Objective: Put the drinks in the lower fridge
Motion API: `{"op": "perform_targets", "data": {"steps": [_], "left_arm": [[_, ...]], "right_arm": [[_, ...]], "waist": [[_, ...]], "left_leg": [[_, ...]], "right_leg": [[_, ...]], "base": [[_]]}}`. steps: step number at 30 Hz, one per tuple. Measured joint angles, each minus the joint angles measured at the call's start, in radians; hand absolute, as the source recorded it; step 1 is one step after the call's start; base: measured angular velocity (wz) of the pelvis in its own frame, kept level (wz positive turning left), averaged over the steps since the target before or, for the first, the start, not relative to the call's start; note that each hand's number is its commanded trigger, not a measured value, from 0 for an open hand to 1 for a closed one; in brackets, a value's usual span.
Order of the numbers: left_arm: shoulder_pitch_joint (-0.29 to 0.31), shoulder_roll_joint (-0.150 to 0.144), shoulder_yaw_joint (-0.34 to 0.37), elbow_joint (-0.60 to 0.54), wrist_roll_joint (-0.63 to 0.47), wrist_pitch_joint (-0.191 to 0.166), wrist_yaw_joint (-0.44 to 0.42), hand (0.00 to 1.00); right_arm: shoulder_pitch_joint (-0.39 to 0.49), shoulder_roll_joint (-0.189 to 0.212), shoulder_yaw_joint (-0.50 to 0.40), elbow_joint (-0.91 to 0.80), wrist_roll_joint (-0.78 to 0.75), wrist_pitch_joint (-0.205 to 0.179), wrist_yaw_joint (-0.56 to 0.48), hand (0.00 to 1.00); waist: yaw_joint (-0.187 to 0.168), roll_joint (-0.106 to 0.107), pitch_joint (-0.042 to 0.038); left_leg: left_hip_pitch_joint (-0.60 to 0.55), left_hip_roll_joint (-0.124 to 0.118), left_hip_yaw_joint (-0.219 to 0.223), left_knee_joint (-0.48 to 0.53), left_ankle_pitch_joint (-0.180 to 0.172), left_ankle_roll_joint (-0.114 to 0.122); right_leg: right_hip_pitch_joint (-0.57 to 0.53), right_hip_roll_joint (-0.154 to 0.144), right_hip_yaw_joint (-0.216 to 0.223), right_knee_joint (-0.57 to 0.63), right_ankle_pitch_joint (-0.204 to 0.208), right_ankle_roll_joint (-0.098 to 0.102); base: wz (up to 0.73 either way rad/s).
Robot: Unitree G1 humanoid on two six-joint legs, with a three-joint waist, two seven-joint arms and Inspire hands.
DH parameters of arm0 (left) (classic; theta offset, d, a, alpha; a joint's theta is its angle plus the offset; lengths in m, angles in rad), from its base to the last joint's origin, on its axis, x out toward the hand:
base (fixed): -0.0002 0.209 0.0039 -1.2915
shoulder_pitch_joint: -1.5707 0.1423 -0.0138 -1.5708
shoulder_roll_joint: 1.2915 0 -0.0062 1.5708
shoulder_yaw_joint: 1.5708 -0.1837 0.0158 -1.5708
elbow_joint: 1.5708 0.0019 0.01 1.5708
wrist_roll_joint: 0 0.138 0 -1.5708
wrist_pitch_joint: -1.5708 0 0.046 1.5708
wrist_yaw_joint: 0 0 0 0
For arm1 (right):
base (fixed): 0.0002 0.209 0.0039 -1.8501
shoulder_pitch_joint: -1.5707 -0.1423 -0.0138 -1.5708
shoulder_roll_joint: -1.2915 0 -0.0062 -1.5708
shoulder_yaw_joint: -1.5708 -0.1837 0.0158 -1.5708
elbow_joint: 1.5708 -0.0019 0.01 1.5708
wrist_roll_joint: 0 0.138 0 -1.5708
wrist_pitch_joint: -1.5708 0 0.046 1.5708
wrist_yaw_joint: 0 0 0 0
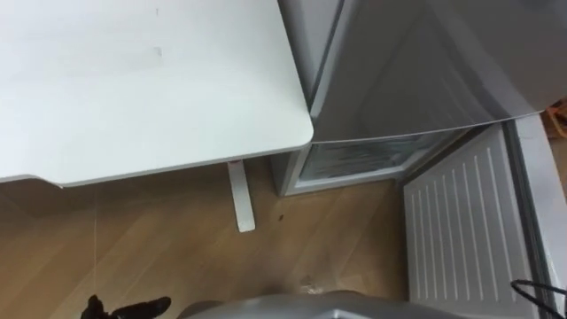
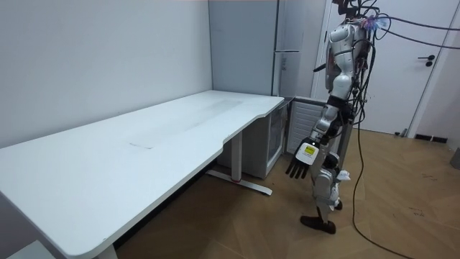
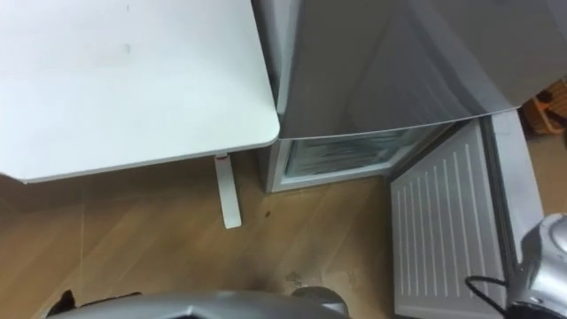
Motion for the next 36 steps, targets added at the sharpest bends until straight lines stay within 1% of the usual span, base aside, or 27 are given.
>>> {"op": "perform_targets", "data": {"steps": [1,3,4,7,8,9,12,13,15,16,17,18,20,23,25,27,30,34,36], "left_arm": [[0.000,0.000,0.004,-0.001,0.000,0.000,0.000,0.00],[0.006,0.000,0.010,-0.011,0.000,0.006,-0.001,0.00],[0.008,0.000,0.011,-0.015,0.000,0.009,-0.002,0.00],[0.015,0.002,0.033,-0.028,0.000,0.012,-0.010,0.00],[0.015,0.006,0.038,-0.028,0.000,0.012,-0.012,0.00],[0.015,0.008,0.047,-0.023,0.000,0.012,-0.019,0.00],[0.018,0.007,0.077,-0.021,0.000,0.024,-0.029,0.00],[0.018,0.007,0.081,-0.021,0.000,0.027,-0.030,0.00],[0.018,0.008,0.103,-0.023,0.000,0.033,-0.041,0.00],[0.018,0.008,0.110,-0.023,0.000,0.033,-0.044,0.00],[0.018,0.008,0.120,-0.023,0.002,0.033,-0.046,0.00],[0.018,0.008,0.125,-0.023,0.024,0.033,-0.047,0.00],[0.019,0.008,0.128,-0.022,0.061,0.033,-0.049,0.00],[0.019,0.008,0.136,-0.022,0.073,0.033,-0.056,0.00],[0.019,0.008,0.139,-0.020,0.077,0.033,-0.060,0.00],[0.022,0.007,0.140,-0.013,0.078,0.033,-0.065,0.00],[0.020,0.007,0.146,0.002,0.079,0.033,-0.067,0.00],[0.020,0.006,0.156,0.011,0.075,0.033,-0.072,0.00],[0.019,0.006,0.158,0.016,0.076,0.033,-0.081,0.00]], "right_arm": [[0.000,-0.010,-0.004,0.015,0.004,-0.001,-0.007,0.00],[-0.002,-0.032,-0.025,0.078,0.015,-0.001,-0.027,0.00],[-0.004,-0.036,-0.027,0.096,0.023,-0.001,-0.031,0.00],[-0.029,-0.066,-0.031,0.217,0.068,0.001,-0.038,0.00],[-0.047,-0.087,-0.032,0.291,0.094,0.001,-0.038,0.00],[-0.064,-0.099,-0.048,0.357,0.118,0.001,-0.037,0.00],[-0.086,-0.112,-0.097,0.480,0.185,0.003,-0.032,0.00],[-0.090,-0.115,-0.099,0.500,0.202,0.003,-0.033,0.00],[-0.096,-0.135,-0.107,0.574,0.285,0.005,-0.008,0.00],[-0.096,-0.139,-0.110,0.591,0.300,0.006,-0.002,0.00],[-0.099,-0.151,-0.115,0.631,0.318,0.006,0.010,0.00],[-0.102,-0.163,-0.120,0.672,0.324,0.006,0.017,0.00],[-0.106,-0.172,-0.131,0.716,0.327,0.005,0.028,0.00],[-0.128,-0.191,-0.139,0.824,0.356,0.003,0.053,0.00],[-0.133,-0.192,-0.147,0.896,0.386,0.002,0.079,0.00],[-0.127,-0.192,-0.148,0.961,0.454,0.006,0.121,0.00],[-0.122,-0.191,-0.148,0.985,0.510,0.013,0.158,0.00],[-0.111,-0.189,-0.146,1.003,0.559,0.013,0.192,0.00],[-0.105,-0.180,-0.145,1.004,0.594,0.018,0.230,0.00]], "waist": [[0.000,0.000,-0.0001],[0.001,-0.005,0.0028],[0.001,-0.005,0.0033],[-0.004,-0.012,0.0056],[-0.011,-0.014,0.0050],[-0.016,-0.016,0.0047],[-0.019,-0.019,0.0047],[-0.017,-0.018,0.0047],[-0.018,-0.019,0.0044],[-0.020,-0.019,0.0044],[-0.020,-0.019,0.0043],[-0.019,-0.016,0.0032],[-0.018,-0.012,0.0010],[-0.020,-0.009,-0.0005],[-0.021,-0.009,0.0008],[-0.019,-0.005,0.0013],[-0.019,0.005,0.0015],[-0.017,0.008,0.0030],[-0.016,0.007,0.0025]], "left_leg": [[0.002,0.000,0.000,-0.001,0.000,0.000],[0.006,0.000,0.001,-0.003,0.000,0.000],[0.007,0.000,0.001,-0.004,0.000,0.000],[0.007,0.000,0.000,-0.011,0.000,0.000],[0.004,0.000,-0.005,-0.011,0.000,0.000],[0.004,0.000,-0.009,-0.011,0.000,0.000],[0.002,0.001,-0.013,-0.010,0.000,0.000],[0.002,0.001,-0.013,-0.009,0.000,0.000],[0.003,0.000,-0.013,-0.008,0.000,0.000],[0.003,0.000,-0.013,-0.008,0.000,0.000],[0.003,0.000,-0.013,-0.008,0.000,0.000],[0.003,0.000,-0.013,-0.009,0.000,0.000],[0.003,0.000,-0.013,-0.008,0.000,0.000],[0.009,0.000,-0.013,-0.008,0.000,0.000],[0.017,-0.001,-0.020,-0.007,0.000,0.000],[0.025,-0.001,-0.028,-0.007,0.000,0.000],[0.027,-0.001,-0.031,-0.009,0.000,0.000],[0.032,-0.001,-0.031,-0.010,0.000,0.000],[0.032,-0.001,-0.029,-0.008,0.000,0.000]], "right_leg": [[0.001,0.000,0.000,0.000,0.000,0.000],[0.008,0.001,-0.001,0.000,0.000,0.000],[0.010,0.001,0.000,-0.001,0.000,0.000],[0.012,0.001,-0.003,-0.001,0.000,0.000],[0.013,0.001,-0.008,-0.001,0.000,0.000],[0.014,0.001,-0.011,-0.001,0.000,0.000],[0.013,0.002,-0.012,-0.002,0.000,0.000],[0.013,0.002,-0.012,-0.002,0.000,0.000],[0.012,0.002,-0.010,-0.003,0.000,0.000],[0.012,0.002,-0.010,-0.003,0.000,0.000],[0.012,0.002,-0.010,-0.004,0.000,0.000],[0.012,0.002,-0.010,-0.004,0.000,0.000],[0.012,0.003,-0.009,-0.004,0.000,0.000],[0.019,0.003,-0.009,-0.005,0.000,0.000],[0.031,0.003,-0.011,-0.007,0.000,0.000],[0.040,0.003,-0.008,-0.007,0.000,0.000],[0.040,0.004,-0.001,-0.007,0.000,0.000],[0.050,0.006,0.002,-0.013,0.000,-0.001],[0.049,0.007,0.005,-0.018,0.001,-0.002]], "base": [[0.00],[0.00],[0.00],[0.02],[0.10],[0.11],[0.02],[0.00],[0.00],[0.00],[0.00],[0.00],[0.00],[0.00],[0.07],[0.05],[-0.03],[0.00],[0.00]]}}
